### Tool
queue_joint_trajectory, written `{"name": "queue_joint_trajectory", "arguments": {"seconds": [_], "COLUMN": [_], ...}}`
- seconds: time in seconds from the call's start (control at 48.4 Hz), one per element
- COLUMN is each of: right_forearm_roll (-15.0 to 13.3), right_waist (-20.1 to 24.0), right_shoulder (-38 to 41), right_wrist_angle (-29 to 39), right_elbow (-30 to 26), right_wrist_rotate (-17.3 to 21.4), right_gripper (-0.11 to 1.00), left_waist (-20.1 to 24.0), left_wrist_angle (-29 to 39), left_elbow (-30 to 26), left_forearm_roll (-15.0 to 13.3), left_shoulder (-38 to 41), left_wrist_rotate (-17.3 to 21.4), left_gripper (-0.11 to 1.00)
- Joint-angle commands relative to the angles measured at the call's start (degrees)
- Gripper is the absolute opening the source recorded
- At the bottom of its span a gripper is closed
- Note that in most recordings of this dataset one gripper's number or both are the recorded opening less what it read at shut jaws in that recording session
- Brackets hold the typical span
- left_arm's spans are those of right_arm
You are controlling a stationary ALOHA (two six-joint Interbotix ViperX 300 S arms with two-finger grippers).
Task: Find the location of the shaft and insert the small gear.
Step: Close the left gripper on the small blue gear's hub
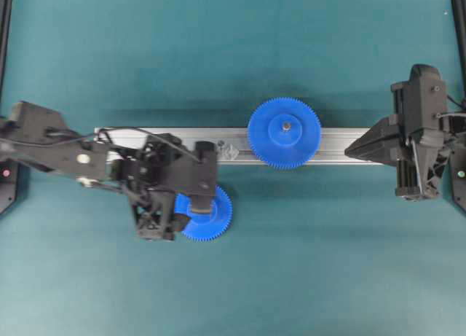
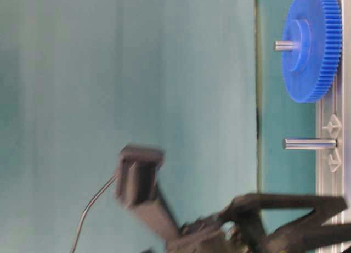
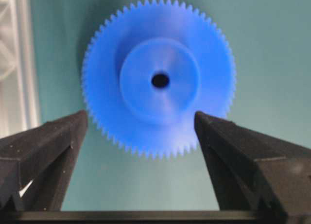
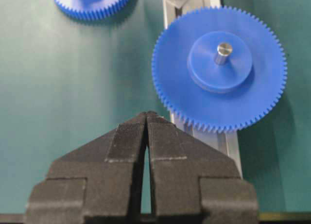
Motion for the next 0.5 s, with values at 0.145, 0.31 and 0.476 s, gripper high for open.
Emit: {"name": "queue_joint_trajectory", "arguments": {"seconds": [0.145, 0.31, 0.476], "right_forearm_roll": [0.0, -0.1, -0.1], "right_waist": [-0.1, -0.1, -0.1], "right_shoulder": [-0.1, -0.2, -0.2], "right_wrist_angle": [-0.4, -0.4, -0.6], "right_elbow": [-0.1, 0.1, 0.8], "right_wrist_rotate": [1.2, 1.5, 1.8], "right_gripper": [0.06, 0.06, 0.06], "left_waist": [-0.4, -0.6, -1.9], "left_wrist_angle": [1.1, 2.1, 2.1], "left_elbow": [-3.8, -4.7, -4.9], "left_forearm_roll": [0.2, 0.2, 0.2], "left_shoulder": [2.4, 3.4, 4.3], "left_wrist_rotate": [0.0, -0.1, -0.5], "left_gripper": [0.92, 0.92, 0.92]}}
